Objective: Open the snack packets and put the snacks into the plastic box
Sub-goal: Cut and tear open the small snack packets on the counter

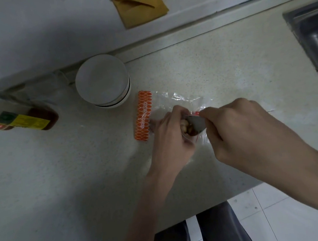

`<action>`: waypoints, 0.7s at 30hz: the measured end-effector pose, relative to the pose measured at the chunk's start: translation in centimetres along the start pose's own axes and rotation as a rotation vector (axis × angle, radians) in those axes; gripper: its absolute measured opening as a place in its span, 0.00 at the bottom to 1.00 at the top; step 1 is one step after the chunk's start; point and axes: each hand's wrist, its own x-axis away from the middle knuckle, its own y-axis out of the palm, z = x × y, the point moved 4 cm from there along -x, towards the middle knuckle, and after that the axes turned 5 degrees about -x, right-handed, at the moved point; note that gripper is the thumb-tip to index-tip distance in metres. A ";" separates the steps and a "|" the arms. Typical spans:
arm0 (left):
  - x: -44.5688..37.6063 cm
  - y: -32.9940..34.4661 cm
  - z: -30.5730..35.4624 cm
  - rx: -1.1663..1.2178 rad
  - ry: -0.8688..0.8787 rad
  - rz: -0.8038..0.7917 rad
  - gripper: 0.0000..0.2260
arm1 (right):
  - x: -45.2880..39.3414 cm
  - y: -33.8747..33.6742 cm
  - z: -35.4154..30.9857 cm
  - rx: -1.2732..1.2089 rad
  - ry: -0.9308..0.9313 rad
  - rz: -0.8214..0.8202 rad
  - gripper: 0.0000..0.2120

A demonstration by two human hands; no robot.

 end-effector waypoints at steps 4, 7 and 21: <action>0.0 -0.3 -0.7 0.051 -0.075 0.001 0.15 | 0.0 -0.9 1.1 -0.054 0.025 0.114 0.10; -0.2 -0.6 -0.6 0.050 -0.073 -0.012 0.21 | 0.0 -0.6 1.5 -0.079 0.026 0.105 0.14; -0.7 -0.9 -4.2 0.245 -0.236 -0.002 0.19 | 1.3 2.4 10.0 -0.455 0.342 0.388 0.14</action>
